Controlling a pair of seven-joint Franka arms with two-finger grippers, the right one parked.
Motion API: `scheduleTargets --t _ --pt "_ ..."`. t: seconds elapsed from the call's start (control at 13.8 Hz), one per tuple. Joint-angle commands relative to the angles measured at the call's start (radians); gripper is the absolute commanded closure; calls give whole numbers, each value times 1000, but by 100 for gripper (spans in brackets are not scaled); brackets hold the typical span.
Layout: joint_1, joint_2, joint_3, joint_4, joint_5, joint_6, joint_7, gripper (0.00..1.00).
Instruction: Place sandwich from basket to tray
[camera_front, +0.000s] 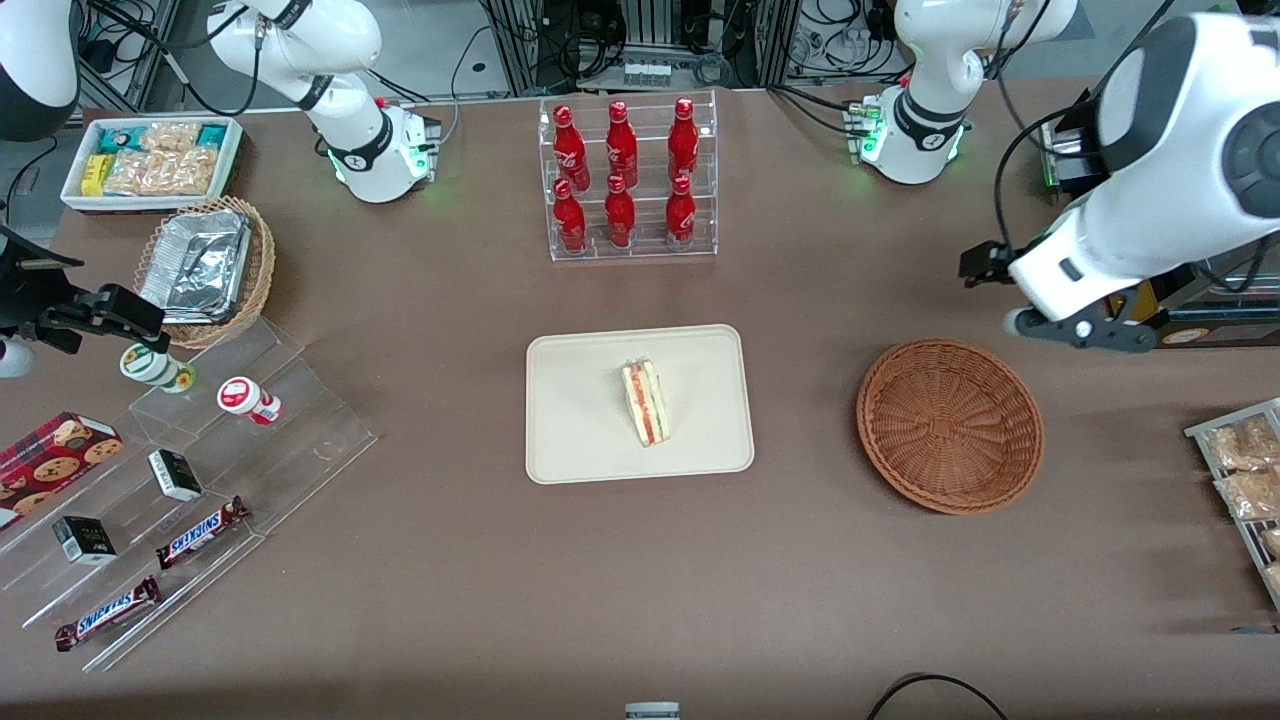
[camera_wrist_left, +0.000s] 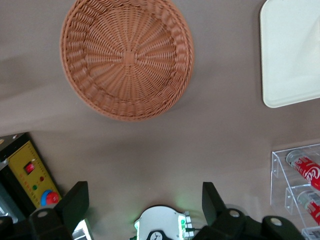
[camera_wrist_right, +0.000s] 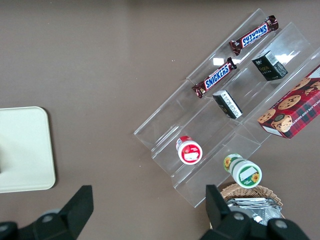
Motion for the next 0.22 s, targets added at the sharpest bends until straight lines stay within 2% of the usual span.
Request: scheduleTargets --t 0.0,0.15 --pt "7 -62 20 -29 5 -24 18 0" --pt "7 -78 43 -32 6 -24 22 0"
